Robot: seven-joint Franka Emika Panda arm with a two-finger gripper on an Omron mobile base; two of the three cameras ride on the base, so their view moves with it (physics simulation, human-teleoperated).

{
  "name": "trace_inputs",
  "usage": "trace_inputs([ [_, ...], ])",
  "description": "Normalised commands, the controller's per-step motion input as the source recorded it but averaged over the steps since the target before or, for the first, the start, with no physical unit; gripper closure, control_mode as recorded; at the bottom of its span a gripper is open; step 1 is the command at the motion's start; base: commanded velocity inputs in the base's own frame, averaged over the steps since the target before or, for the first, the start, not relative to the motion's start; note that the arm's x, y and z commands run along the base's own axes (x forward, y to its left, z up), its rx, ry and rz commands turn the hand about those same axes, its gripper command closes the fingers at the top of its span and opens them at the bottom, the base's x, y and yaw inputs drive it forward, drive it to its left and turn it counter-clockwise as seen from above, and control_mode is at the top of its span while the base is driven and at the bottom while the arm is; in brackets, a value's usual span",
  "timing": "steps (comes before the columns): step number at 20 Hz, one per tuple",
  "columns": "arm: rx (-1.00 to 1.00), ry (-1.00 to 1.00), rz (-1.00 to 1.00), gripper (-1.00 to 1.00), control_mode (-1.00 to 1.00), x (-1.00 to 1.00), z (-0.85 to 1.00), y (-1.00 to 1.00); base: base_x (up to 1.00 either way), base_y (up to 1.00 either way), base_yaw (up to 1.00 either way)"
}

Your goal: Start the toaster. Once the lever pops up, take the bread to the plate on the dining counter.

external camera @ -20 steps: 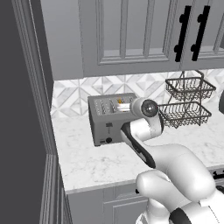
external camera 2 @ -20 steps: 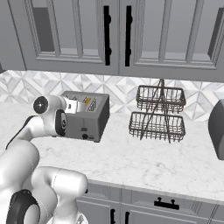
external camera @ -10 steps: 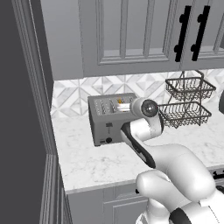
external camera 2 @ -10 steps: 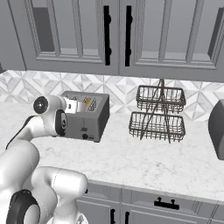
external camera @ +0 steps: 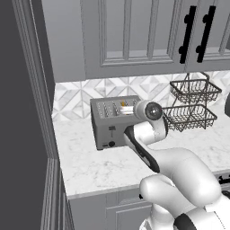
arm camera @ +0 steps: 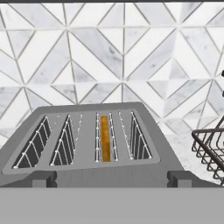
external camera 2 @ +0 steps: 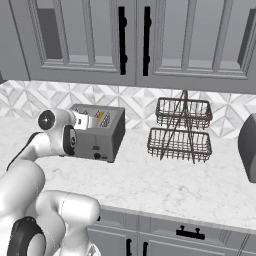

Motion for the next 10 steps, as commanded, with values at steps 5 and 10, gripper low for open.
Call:
trace_inputs([
  [5, 0.00, 0.00, 0.00, -1.00, -1.00, 0.00, 0.00, 0.00, 0.00, 0.00, 0.00],
  [10, 0.00, 0.00, 0.00, -1.00, -1.00, 0.00, 0.00, 0.00, 0.00, 0.00, 0.00],
])
